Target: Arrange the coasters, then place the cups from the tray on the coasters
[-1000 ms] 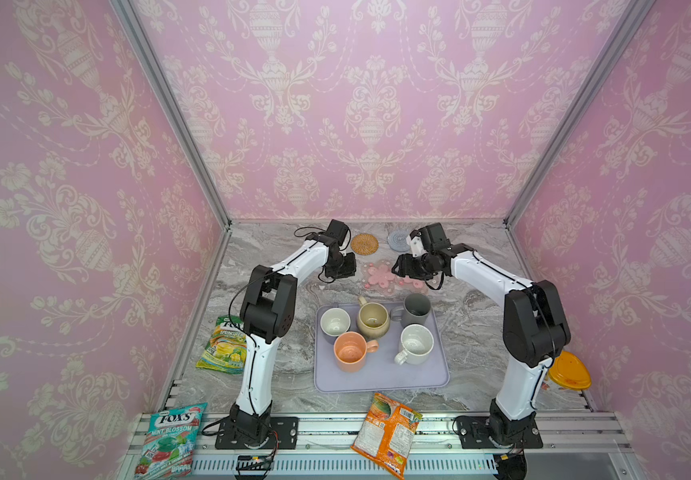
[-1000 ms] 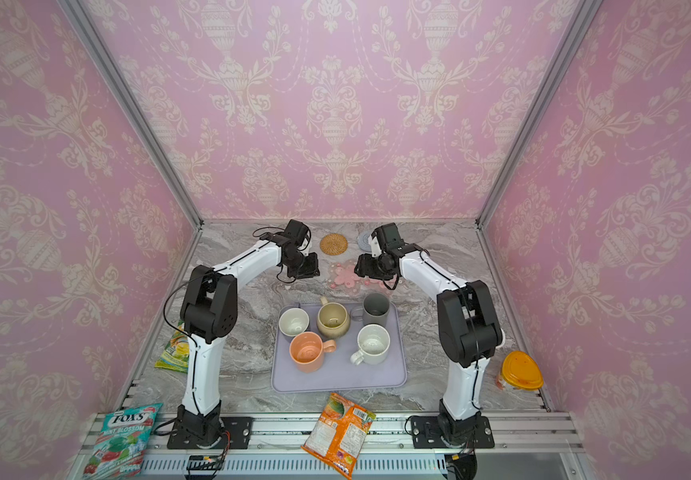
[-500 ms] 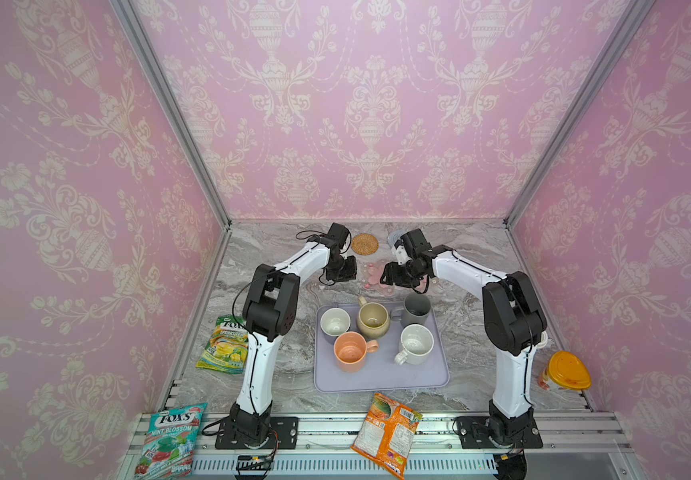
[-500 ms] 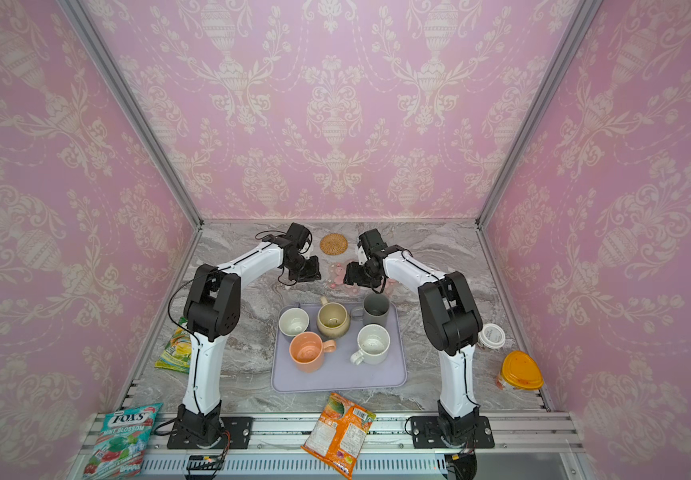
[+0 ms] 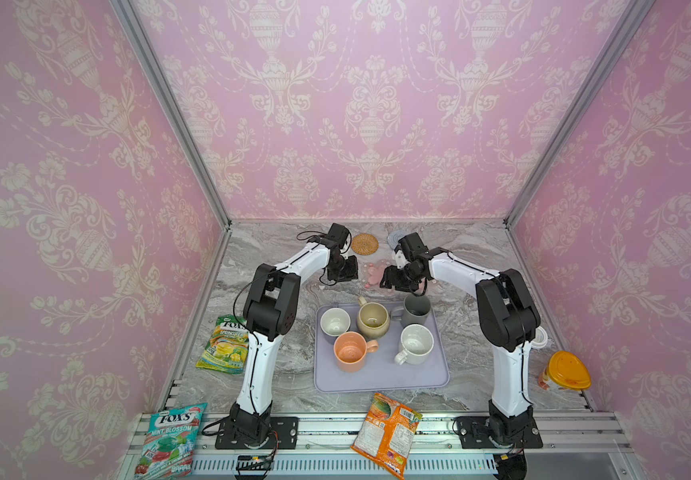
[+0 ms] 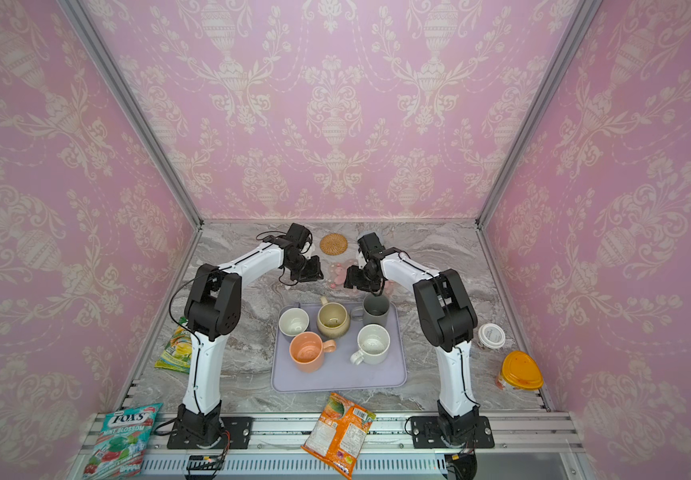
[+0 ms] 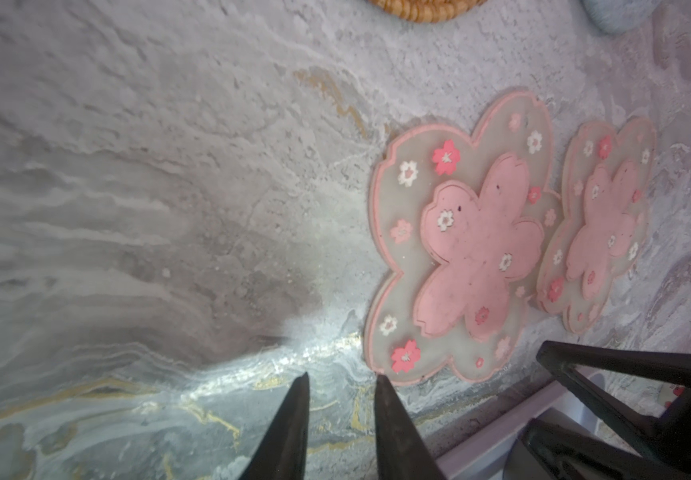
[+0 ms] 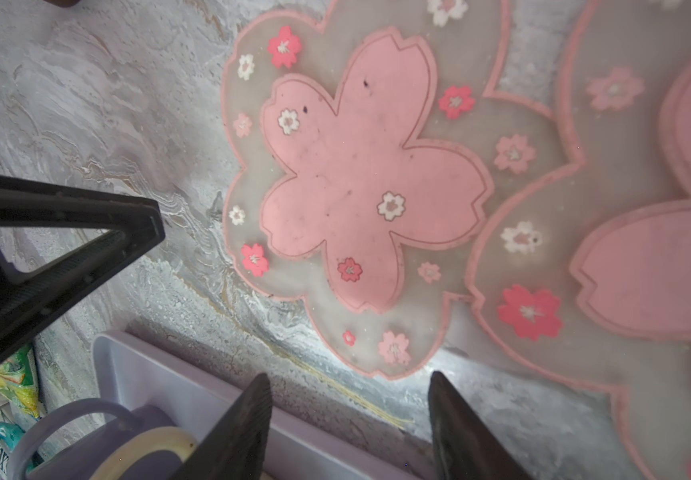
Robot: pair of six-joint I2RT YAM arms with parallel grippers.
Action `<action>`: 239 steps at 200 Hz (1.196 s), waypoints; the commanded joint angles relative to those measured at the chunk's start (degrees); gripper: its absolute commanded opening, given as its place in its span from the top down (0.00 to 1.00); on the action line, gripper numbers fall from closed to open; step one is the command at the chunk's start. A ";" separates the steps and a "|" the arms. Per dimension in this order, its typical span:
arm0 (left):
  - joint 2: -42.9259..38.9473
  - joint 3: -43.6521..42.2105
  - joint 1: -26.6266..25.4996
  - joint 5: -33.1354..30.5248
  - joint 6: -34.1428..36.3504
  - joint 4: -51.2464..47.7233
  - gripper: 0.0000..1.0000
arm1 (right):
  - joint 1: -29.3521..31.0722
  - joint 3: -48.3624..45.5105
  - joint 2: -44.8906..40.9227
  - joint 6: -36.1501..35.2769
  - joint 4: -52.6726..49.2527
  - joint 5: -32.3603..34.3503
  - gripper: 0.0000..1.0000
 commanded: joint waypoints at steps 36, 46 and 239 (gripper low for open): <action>1.32 -0.64 -0.10 3.03 -1.91 1.31 0.70 | 0.38 -1.27 1.21 0.92 0.10 1.86 0.38; 1.47 -0.60 -0.10 3.25 -2.05 1.44 0.70 | 0.29 -1.18 1.61 1.09 0.07 2.02 0.38; 3.70 -4.53 -0.54 7.28 -5.66 6.11 0.69 | 1.49 0.85 7.79 4.66 4.72 -0.95 0.36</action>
